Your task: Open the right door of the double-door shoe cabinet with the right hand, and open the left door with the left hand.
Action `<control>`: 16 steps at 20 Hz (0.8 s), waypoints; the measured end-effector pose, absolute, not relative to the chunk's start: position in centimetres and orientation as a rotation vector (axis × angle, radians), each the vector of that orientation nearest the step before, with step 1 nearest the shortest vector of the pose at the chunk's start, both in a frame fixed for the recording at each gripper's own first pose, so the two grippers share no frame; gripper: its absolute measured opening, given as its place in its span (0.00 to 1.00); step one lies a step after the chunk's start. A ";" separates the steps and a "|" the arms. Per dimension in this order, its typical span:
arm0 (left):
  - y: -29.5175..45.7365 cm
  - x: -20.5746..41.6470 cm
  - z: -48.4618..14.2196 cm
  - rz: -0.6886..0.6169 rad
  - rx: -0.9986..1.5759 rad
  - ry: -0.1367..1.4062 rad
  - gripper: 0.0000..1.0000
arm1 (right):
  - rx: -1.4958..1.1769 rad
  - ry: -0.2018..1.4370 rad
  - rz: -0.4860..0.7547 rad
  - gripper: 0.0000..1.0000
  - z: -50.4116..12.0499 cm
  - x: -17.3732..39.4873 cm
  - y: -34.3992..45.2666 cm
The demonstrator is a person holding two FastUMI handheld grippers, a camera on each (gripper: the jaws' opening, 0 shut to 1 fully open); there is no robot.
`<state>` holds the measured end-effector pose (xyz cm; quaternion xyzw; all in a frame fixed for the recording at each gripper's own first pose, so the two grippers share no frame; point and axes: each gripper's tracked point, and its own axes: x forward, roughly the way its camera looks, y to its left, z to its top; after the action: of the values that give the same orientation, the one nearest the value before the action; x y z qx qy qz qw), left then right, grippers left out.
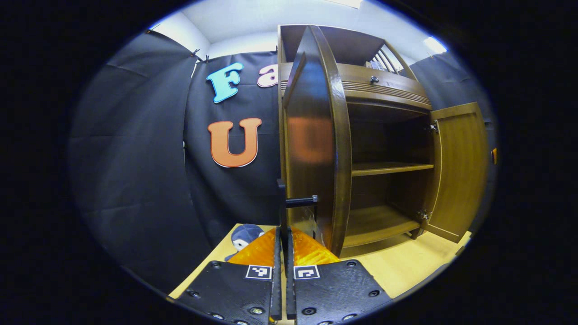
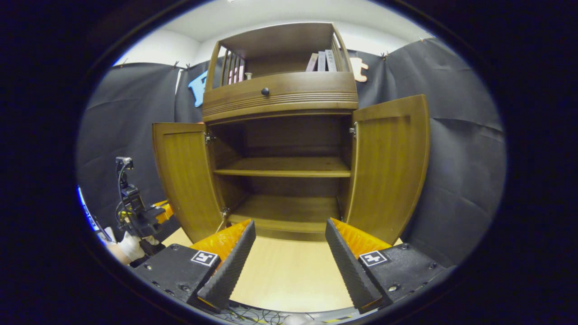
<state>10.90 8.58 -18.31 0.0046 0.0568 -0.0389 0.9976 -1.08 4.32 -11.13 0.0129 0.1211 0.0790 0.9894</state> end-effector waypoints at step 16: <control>12.0 11.2 -18.7 -0.179 -0.047 0.144 0.18 | 0.012 0.271 0.207 0.99 -12.3 -0.4 7.4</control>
<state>11.16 12.03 -18.70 -0.0233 0.0718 -0.0894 0.9931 -0.42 7.35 -12.27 0.0062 0.1346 0.1031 0.9855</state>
